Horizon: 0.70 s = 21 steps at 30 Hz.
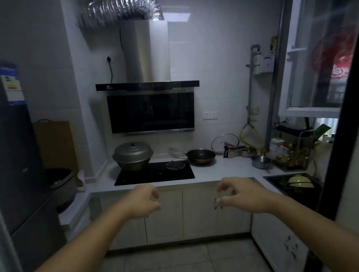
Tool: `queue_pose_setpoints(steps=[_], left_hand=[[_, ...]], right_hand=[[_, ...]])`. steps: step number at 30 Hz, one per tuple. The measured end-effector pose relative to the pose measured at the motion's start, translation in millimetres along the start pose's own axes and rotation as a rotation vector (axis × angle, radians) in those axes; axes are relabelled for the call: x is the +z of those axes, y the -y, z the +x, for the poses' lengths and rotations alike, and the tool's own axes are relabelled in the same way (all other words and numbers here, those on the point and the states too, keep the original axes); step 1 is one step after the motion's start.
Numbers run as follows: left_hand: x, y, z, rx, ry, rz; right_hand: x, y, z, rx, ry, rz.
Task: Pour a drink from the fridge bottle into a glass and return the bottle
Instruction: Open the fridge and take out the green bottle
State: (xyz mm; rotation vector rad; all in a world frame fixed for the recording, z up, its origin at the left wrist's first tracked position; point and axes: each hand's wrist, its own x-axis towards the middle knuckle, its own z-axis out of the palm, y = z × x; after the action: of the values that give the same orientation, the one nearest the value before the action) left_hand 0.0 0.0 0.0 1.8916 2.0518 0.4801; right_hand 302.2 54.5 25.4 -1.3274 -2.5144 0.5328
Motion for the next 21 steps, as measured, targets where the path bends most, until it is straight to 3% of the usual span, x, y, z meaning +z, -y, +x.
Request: queue_pose_setpoints(steps=[12,21], left_hand=[[-8,38,188,0.016,0.06,-0.009],[-33,84,314,-0.026,-0.03,0.046]], right_hand=[[11,-74,205,0.018,0.12,0.052],[-9,-105,351,-0.038,0.123,-0.016]])
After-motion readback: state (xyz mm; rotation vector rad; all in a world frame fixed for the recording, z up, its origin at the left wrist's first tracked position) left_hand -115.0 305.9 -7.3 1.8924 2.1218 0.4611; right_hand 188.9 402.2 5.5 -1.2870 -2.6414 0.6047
